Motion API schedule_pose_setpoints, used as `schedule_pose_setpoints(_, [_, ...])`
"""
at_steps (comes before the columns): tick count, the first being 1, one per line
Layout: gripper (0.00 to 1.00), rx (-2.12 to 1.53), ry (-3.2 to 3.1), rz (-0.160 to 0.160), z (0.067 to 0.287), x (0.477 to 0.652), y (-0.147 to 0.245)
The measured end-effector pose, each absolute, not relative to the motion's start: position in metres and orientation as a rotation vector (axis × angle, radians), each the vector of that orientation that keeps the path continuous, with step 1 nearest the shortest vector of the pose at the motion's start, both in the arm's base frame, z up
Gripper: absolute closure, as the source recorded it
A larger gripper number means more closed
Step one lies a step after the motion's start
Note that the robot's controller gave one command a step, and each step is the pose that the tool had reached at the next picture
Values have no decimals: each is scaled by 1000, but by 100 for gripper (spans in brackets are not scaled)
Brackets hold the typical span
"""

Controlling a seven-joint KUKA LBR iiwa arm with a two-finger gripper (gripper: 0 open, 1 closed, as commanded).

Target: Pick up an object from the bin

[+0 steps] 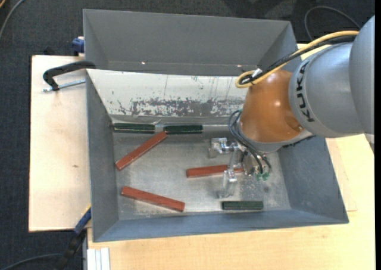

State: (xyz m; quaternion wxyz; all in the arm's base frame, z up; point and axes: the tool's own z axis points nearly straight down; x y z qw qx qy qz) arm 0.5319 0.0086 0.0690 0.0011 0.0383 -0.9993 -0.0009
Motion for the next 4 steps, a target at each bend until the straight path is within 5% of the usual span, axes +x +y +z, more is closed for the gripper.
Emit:
schedule_pose_setpoints(1, [0, 120, -3140, -2, 70, 533, 9])
schedule_pose_setpoints(2, [100, 122, -3140, -1, 70, 533, 9])
schedule_pose_setpoints(3, [100, 123, -3153, -1, 173, 536, 10])
schedule_pose_setpoints(4, [100, 125, -3148, -1, 193, 538, 10])
